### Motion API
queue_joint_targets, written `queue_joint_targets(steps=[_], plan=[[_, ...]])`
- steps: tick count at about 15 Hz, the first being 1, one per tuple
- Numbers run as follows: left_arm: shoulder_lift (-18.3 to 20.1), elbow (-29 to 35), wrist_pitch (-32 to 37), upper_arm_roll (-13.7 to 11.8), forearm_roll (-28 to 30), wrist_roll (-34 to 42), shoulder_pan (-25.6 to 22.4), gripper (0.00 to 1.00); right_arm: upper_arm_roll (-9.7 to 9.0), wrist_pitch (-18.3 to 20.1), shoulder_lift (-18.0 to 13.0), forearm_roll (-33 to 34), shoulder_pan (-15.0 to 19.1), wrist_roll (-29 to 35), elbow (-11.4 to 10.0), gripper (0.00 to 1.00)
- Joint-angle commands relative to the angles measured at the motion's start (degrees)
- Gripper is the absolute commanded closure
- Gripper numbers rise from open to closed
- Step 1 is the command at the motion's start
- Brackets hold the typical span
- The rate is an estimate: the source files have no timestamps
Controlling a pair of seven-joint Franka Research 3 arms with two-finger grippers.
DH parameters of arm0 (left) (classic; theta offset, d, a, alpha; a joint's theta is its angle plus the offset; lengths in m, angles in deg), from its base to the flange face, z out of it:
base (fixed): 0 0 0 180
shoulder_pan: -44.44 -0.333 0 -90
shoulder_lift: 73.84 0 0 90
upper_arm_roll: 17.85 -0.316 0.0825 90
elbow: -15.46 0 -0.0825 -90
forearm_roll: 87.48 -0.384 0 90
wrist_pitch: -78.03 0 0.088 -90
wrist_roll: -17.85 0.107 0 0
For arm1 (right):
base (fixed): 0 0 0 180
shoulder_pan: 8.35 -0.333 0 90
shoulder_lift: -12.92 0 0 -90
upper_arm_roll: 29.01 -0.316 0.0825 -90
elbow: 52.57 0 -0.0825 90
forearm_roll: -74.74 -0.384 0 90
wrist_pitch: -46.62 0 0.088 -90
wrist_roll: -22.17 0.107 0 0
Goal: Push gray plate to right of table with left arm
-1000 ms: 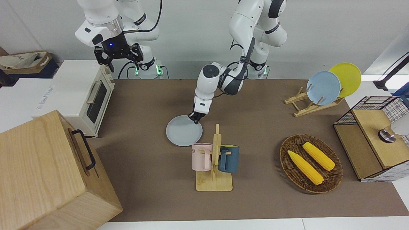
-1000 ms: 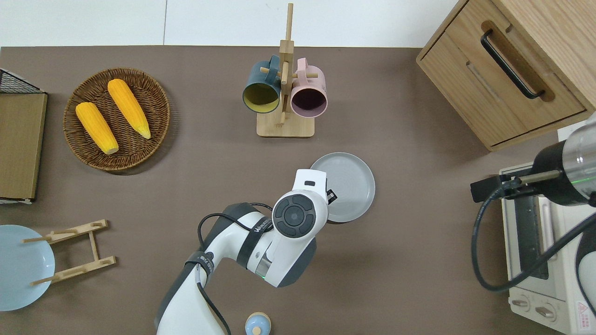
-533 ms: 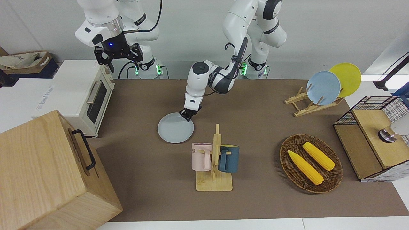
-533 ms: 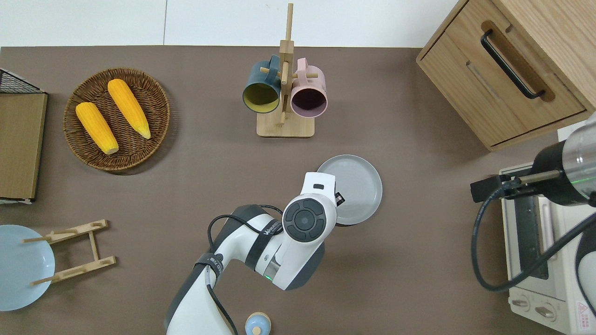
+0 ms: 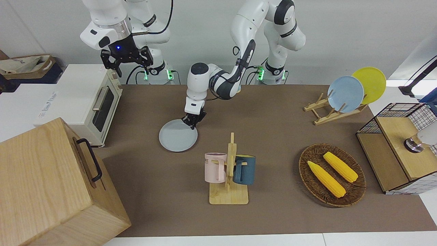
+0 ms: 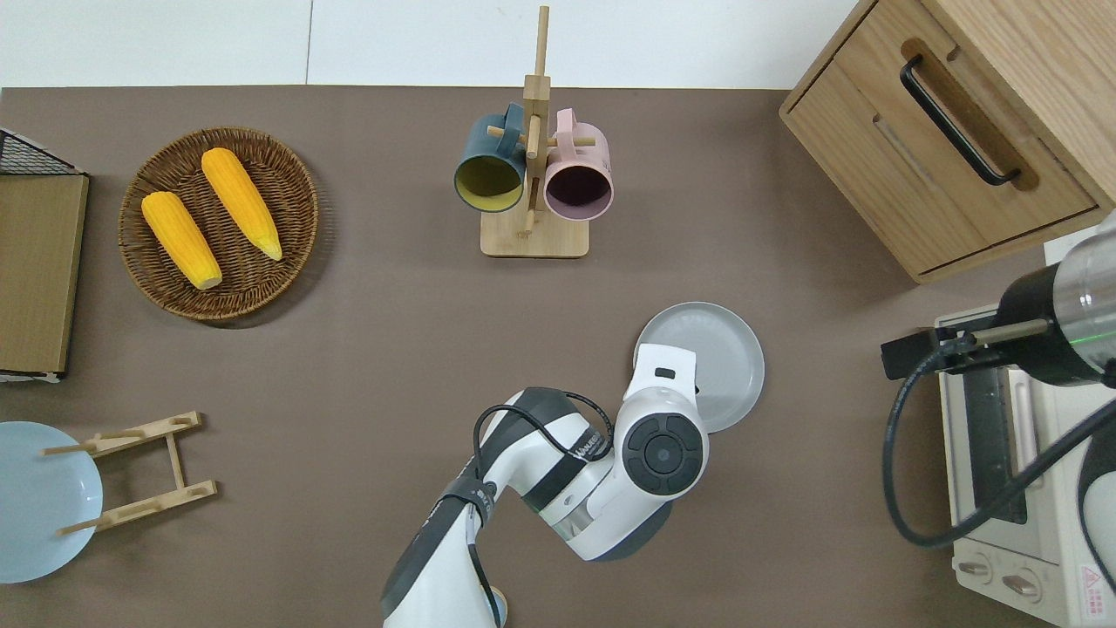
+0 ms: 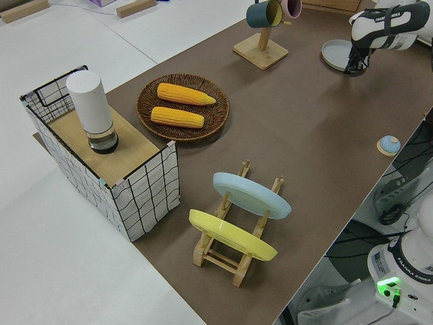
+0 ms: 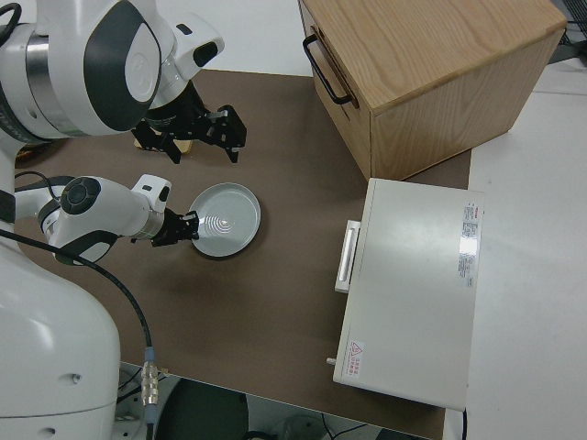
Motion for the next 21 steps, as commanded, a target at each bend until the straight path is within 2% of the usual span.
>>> queue_joint_targets(steps=[1, 2, 3, 6, 8, 9, 10, 13, 18, 21], plan=[[-8.2, -4.5, -0.5, 0.2, -0.6, -1.9, 2.2, 0.99, -0.77, 0.8, -0.2, -0.6, 1.2, 0.1, 0.5, 0.017], [-8.0, -4.5, -0.4, 0.0, -0.6, -1.8, 2.2, 0.88, -0.77, 0.8, -0.2, -0.6, 1.2, 0.1, 0.5, 0.017], [-7.9, -4.7, -0.3, -0.1, -0.6, -1.8, 2.1, 0.70, -0.77, 0.8, -0.2, -0.6, 1.2, 0.1, 0.5, 0.017], [-7.5, -5.2, 0.5, -0.2, -0.3, -1.8, 1.5, 0.49, -0.77, 0.8, -0.2, -0.6, 1.2, 0.1, 0.5, 0.017], [-7.1, -6.4, 3.4, -0.3, -0.1, -1.7, 1.3, 0.18, -0.77, 0.8, -0.2, -0.6, 1.2, 0.1, 0.5, 0.017], [-7.0, -7.8, 6.0, -0.5, -0.1, -1.5, 1.2, 0.06, -0.86, 0.8, -0.2, -0.6, 1.2, 0.1, 0.5, 0.017], [-7.0, -9.4, 8.9, -0.6, 0.0, -1.2, 0.9, 0.02, -0.86, 0.8, -0.2, -0.6, 1.2, 0.1, 0.5, 0.017], [-6.6, -11.7, 12.5, -0.6, 0.0, -1.1, 0.3, 0.01, -0.86, 0.8, -0.2, -0.6, 1.2, 0.1, 0.5, 0.017], [-2.7, -11.7, 15.3, -0.6, -0.1, -0.5, -2.0, 0.01, -0.86, 0.8, -0.2, -0.6, 1.2, 0.1, 0.5, 0.017], [-0.1, -11.7, 20.2, -0.6, -0.1, 4.4, -3.9, 0.01, -0.86, 0.8, -0.2, -0.6, 1.2, 0.1, 0.5, 0.017]])
